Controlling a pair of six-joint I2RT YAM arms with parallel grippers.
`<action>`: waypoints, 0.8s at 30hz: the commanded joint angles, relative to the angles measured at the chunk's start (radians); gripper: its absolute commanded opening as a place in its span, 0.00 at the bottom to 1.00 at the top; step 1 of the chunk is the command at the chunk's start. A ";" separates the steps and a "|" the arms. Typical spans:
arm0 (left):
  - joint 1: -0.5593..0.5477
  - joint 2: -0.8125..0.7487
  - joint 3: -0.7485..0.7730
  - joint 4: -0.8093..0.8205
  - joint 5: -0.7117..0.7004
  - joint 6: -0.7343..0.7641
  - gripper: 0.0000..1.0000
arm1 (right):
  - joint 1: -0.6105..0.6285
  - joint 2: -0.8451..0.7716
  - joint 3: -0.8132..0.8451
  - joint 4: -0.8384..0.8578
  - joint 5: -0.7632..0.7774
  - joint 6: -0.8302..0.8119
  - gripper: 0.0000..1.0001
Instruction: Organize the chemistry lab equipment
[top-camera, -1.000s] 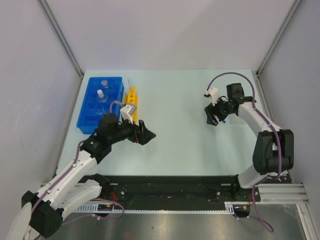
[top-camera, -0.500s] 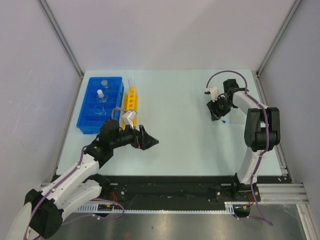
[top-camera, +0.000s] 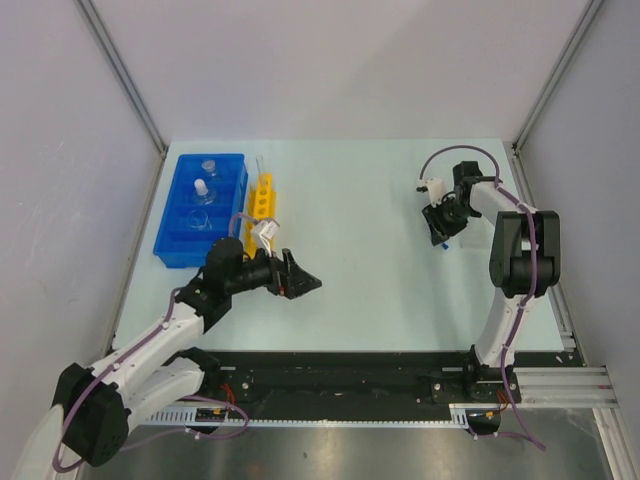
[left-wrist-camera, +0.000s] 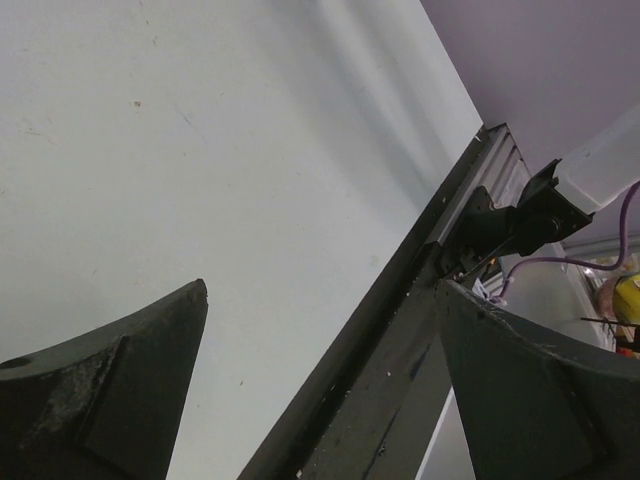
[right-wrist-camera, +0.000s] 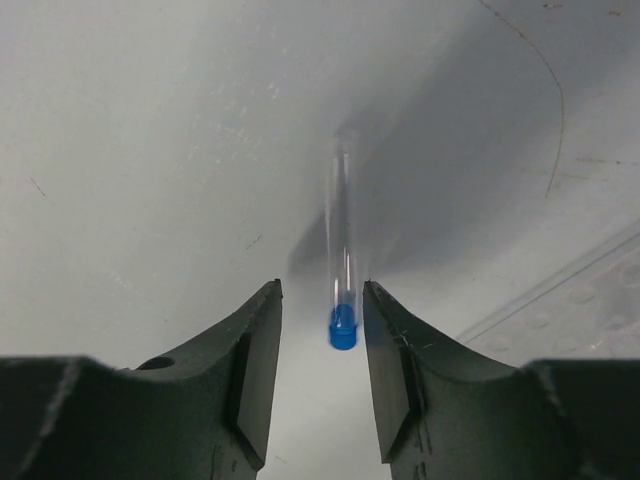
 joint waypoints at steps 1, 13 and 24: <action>0.004 0.008 -0.011 0.099 0.054 -0.040 1.00 | 0.003 0.029 0.033 -0.013 0.015 -0.019 0.42; -0.020 0.090 -0.146 0.570 0.173 -0.407 1.00 | -0.025 0.039 0.020 -0.034 -0.016 -0.028 0.13; -0.149 0.323 -0.139 0.836 0.042 -0.634 1.00 | -0.012 -0.239 -0.112 -0.138 -0.288 -0.181 0.05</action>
